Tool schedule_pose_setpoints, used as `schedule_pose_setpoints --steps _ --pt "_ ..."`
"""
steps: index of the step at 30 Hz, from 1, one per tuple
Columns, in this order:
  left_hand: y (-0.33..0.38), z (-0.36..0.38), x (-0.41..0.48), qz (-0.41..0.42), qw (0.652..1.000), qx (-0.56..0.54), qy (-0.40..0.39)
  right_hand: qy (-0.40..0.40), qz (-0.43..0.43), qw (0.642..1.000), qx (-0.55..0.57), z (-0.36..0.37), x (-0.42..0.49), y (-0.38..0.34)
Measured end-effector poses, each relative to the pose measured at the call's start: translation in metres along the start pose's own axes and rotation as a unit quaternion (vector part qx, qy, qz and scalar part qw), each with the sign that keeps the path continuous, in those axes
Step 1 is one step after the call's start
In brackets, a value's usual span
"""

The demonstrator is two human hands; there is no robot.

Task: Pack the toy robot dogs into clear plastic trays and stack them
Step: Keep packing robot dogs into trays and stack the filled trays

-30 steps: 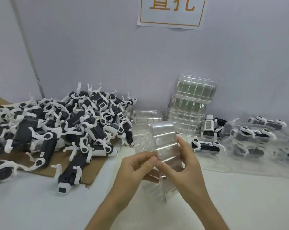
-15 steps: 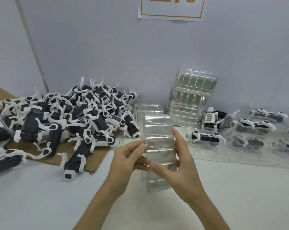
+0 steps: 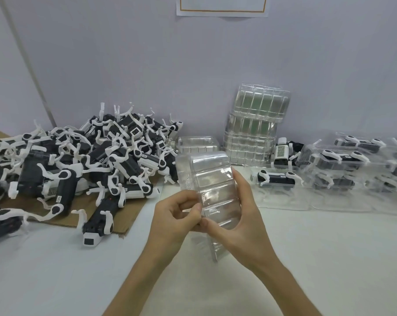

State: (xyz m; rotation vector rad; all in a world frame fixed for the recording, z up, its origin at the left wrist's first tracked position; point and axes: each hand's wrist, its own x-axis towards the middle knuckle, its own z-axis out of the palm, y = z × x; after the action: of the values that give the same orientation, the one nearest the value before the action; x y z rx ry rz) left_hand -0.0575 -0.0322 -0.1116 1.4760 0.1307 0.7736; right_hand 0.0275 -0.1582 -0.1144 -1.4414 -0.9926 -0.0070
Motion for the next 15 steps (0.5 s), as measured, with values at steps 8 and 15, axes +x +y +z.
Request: schedule_pose_setpoints --steps 8,15 --pt "0.003 0.002 -0.003 0.015 0.998 -0.009 -0.057 0.067 -0.051 0.993 -0.083 0.002 -0.003 0.0" --pt "-0.003 0.016 -0.005 0.027 0.999 0.029 -0.022 0.135 -0.146 0.96 -0.198 -0.004 0.003 0.009"
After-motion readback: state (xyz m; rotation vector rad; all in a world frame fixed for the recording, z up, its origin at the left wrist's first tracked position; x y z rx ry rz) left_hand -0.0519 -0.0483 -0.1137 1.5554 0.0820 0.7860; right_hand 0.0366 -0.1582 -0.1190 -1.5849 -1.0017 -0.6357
